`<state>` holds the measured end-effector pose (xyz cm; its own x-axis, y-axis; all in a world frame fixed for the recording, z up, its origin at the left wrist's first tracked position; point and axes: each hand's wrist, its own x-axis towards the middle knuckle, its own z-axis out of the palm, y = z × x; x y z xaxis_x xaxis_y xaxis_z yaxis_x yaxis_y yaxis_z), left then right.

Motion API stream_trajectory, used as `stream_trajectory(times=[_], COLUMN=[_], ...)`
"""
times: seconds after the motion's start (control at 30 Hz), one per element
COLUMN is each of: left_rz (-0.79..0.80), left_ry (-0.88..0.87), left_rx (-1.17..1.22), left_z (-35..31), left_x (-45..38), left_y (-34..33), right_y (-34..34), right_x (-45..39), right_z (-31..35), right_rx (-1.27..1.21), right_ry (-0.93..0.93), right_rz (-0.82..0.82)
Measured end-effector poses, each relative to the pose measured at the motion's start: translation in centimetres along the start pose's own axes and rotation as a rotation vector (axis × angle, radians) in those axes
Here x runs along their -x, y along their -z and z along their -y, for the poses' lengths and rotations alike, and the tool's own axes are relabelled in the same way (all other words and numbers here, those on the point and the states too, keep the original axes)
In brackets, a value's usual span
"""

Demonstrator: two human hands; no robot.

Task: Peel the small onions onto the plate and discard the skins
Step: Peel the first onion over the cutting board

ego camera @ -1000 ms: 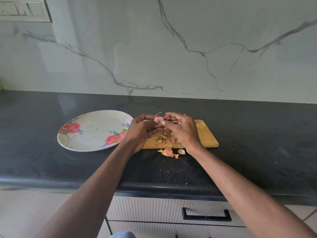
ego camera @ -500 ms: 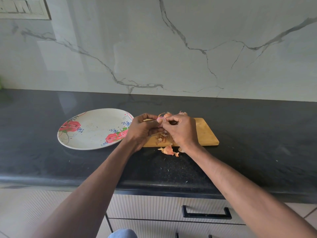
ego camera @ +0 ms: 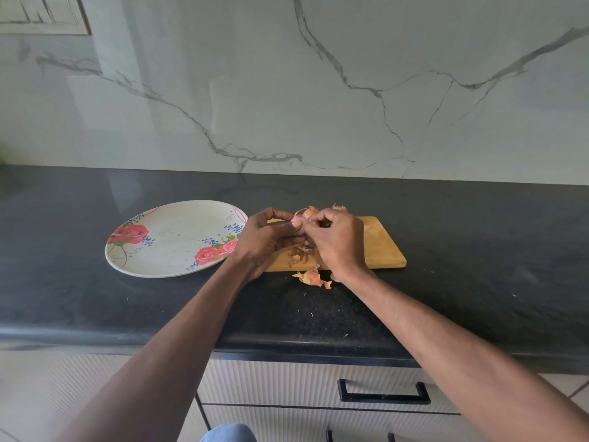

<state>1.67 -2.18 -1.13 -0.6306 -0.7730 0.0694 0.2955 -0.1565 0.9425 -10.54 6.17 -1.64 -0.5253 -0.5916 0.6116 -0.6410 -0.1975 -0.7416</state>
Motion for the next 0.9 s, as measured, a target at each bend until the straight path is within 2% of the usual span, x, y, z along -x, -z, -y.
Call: stream_trajectory(times=[0.23,0.37,0.43,0.57,0.9], left_rz=[0.011,0.013,0.009,-0.025,0.016], left_ry=[0.039,0.077,0.092,0.096,0.063], left_rx=[0.057,0.095,0.137,0.161,0.083], left_z=[0.1,-0.1,-0.2,-0.3,-0.3], left_x=[-0.3,-0.4,-0.4,-0.6,-0.4], left_y=[0.3,0.4,0.3,0.4,0.3], right_y=[0.6,0.8,0.8,0.8,1.1], right_x=[-0.8,-1.1,-1.1,-0.6,-0.8], right_z=[-0.1,-0.3,-0.5,-0.4,-0.1], right_rx=[-0.097,-0.268,-0.185,0.044,-0.015], right_ry=[-0.180,-0.348,-0.305,-0.070,0.001], right_rz=[0.032,0.010,-0.011,0.040,0.144])
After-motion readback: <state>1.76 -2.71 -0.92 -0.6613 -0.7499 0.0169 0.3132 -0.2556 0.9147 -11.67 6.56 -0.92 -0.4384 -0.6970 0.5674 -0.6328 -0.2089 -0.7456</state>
